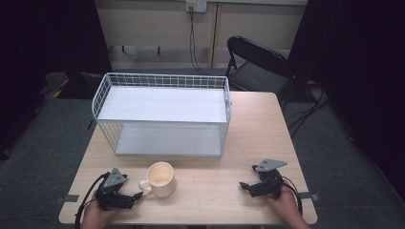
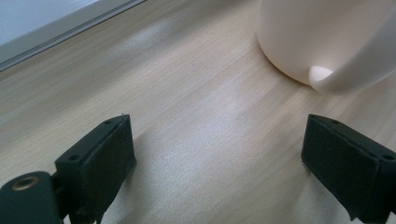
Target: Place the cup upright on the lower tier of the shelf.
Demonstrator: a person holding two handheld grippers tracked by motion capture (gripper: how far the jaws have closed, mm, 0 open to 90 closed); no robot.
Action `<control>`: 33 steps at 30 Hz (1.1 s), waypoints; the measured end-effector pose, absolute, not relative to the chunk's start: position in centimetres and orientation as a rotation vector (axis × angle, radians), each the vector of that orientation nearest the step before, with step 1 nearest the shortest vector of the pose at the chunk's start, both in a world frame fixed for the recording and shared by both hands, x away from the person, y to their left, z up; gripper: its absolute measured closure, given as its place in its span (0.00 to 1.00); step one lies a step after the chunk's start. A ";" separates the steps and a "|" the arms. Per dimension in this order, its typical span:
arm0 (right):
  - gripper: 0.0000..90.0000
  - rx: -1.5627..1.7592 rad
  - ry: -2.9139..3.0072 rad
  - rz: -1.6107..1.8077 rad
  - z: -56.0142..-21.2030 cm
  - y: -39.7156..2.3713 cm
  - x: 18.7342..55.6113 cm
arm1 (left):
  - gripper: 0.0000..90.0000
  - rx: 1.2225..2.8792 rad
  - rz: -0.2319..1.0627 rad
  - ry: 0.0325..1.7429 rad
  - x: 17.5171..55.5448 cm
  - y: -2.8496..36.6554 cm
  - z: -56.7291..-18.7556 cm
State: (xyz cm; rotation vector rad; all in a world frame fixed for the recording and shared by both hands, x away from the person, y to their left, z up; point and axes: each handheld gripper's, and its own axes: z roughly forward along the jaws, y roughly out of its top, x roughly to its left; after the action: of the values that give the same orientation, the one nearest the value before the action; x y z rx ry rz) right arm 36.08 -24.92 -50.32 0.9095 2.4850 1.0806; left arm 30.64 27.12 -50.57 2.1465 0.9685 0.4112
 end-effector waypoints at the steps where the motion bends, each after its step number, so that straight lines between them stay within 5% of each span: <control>1: 0.14 0.910 2.486 1.080 -50.3 -24.9 36.1 | 0.10 2.146 0.413 0.970 30.6 27.1 -50.6; 10: 0.14 0.910 2.485 1.081 -50.3 -24.9 36.1 | 0.10 2.156 0.408 0.984 30.4 27.0 -50.4; 17: 0.14 0.909 2.485 1.081 -50.3 -24.9 36.1 | 0.23 2.184 0.373 0.909 29.8 26.8 -49.9; 33: 0.14 0.910 2.485 1.081 -50.3 -24.9 36.1 | 0.24 2.146 0.359 0.833 29.1 25.8 -48.3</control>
State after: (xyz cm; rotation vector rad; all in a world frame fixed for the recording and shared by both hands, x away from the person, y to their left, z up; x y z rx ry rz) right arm 36.08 -24.92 -50.32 0.9100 2.4853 1.0808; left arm 29.09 25.83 -48.30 2.1461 0.8326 0.3587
